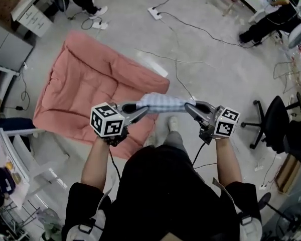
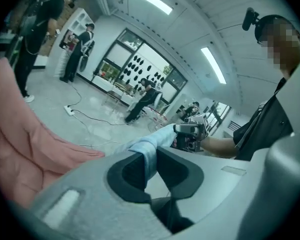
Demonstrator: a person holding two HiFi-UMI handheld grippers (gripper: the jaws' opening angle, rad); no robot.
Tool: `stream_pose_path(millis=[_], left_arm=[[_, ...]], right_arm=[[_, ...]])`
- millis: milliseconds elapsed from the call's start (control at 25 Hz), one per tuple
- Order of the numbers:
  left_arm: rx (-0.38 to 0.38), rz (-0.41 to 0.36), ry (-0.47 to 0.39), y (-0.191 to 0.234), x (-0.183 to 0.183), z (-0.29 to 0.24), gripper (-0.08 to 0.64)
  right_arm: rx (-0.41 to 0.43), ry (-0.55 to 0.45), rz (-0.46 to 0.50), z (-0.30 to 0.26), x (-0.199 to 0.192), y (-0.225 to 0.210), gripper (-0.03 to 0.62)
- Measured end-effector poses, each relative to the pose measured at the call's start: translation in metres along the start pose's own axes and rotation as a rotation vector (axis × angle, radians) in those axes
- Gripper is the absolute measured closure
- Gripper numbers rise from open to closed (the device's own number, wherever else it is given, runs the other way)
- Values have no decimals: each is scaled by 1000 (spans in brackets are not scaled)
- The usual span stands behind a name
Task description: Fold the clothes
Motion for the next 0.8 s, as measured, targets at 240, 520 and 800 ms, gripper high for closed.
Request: stream_pose_path(millis=[240, 520, 800], left_arm=[[292, 159, -125, 44, 2, 40, 520], [536, 330, -275, 65, 5, 61, 520], [732, 472, -389, 67, -6, 83, 519]], right_arm=[[246, 218, 4, -99, 48, -65, 575], [495, 419, 9, -186, 94, -105, 575], [714, 613, 38, -268, 113, -109, 575]])
Point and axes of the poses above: the fingertips, and each gripper's own axes: z backward along the fingers, y to its left, x out of its top, the point moved 8 cm from there along z, backward along the fingers, and after that the axes turned 10 degrees about x, right-handed, at the moved point
